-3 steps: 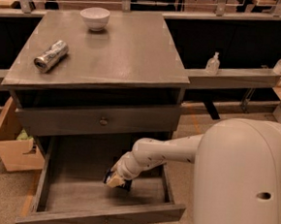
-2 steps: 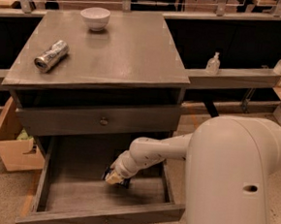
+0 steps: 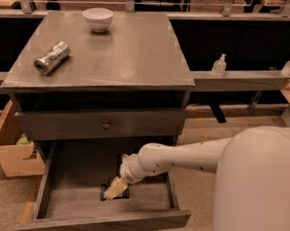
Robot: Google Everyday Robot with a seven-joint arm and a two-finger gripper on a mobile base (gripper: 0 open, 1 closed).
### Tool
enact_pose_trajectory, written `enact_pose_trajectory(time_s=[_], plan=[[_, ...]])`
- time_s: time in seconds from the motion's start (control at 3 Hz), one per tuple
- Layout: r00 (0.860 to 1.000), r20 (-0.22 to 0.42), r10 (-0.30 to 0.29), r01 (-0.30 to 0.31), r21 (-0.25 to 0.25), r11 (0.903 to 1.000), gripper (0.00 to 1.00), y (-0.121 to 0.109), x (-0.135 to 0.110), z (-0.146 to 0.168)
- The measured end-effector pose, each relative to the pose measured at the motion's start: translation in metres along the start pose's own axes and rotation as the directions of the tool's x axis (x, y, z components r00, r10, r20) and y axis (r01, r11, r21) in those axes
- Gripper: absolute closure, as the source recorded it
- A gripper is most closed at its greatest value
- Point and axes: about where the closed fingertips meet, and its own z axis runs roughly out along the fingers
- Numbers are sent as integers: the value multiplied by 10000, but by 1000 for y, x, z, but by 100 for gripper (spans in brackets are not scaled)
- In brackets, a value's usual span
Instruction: Place rxbar blueberry into middle drawer
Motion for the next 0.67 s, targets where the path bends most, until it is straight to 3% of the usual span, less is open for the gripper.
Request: enact_pose_trajectory(time_s=[0.33, 0.67], plan=[[9978, 629, 201, -220, 300, 9993, 31, 12, -13, -49], [9966, 743, 364, -398, 449, 9982, 32, 9, -9, -60]])
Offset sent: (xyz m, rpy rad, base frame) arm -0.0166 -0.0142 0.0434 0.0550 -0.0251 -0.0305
